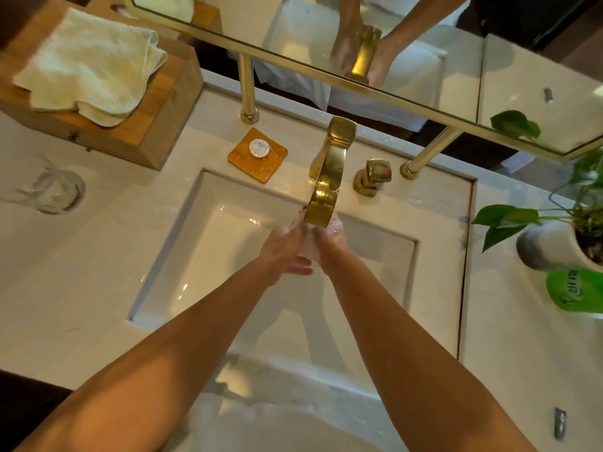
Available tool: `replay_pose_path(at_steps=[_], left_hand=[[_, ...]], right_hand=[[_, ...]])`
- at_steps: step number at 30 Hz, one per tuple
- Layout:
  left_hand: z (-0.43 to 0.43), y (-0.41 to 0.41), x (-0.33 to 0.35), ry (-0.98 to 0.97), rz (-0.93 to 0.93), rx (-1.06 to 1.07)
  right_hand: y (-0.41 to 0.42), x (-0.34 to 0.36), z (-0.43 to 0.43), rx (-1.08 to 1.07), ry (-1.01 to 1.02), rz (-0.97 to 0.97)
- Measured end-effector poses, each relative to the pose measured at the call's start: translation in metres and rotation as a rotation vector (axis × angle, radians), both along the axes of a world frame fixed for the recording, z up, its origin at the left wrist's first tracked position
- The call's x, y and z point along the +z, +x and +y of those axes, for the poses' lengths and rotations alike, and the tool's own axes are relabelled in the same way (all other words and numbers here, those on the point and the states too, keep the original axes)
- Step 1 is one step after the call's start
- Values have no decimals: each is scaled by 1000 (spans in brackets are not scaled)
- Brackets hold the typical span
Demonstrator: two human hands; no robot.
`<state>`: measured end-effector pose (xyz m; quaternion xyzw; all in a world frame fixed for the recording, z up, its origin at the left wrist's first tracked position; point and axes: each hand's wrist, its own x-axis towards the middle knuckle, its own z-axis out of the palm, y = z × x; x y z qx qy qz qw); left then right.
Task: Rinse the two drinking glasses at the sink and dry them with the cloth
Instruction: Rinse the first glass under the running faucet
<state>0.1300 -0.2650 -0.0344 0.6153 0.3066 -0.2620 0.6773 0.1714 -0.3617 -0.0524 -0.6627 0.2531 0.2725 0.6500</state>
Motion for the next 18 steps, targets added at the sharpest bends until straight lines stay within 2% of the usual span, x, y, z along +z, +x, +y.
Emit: replay_pose_path(at_steps=[3,8,10,13,18], left_hand=[[-1,1,-2,56,1,-155],[9,14,5,-68,280,-407],[9,13,0,-116,316,-324],[3,11,-9,-173,270,-170],[-14,10,-18,-282,266,224]], right_hand=[[-4,1,-9,24,9,132],[-24,5,-2,1,-81,233],[-28,6,-1,24,-98,104],[-25,13,-3,170,-130,-78],[-18,17,-1,292,-268,-39]])
